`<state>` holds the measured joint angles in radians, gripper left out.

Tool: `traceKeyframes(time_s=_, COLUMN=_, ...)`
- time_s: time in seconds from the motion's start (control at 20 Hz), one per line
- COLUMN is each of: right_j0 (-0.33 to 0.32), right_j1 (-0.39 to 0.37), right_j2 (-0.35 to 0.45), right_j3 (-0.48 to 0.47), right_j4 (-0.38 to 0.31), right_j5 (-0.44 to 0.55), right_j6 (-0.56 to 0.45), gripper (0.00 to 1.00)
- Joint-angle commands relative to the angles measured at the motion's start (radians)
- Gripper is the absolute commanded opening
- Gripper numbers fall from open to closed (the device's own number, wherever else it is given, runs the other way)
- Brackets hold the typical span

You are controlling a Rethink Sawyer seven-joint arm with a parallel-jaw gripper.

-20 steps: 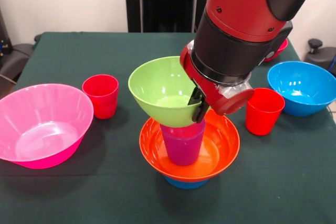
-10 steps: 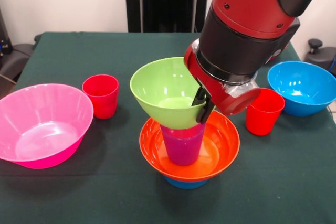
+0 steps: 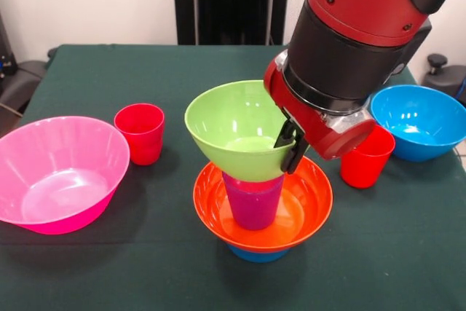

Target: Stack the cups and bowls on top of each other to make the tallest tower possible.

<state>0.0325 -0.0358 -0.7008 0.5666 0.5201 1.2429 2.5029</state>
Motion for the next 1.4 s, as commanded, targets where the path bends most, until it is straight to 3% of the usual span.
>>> traceKeyframes(time_s=0.05, right_j0=0.013, right_j1=0.035, right_j2=0.118, right_j3=0.021, right_j4=-0.047, right_j5=0.027, right_j6=-0.031, gripper=0.0)
traceKeyframes(time_s=1.4, right_j0=0.033, right_j1=0.01, right_j2=0.158, right_j3=0.141, right_j4=-0.118, right_j5=-0.103, right_j6=-0.063, gripper=0.0)
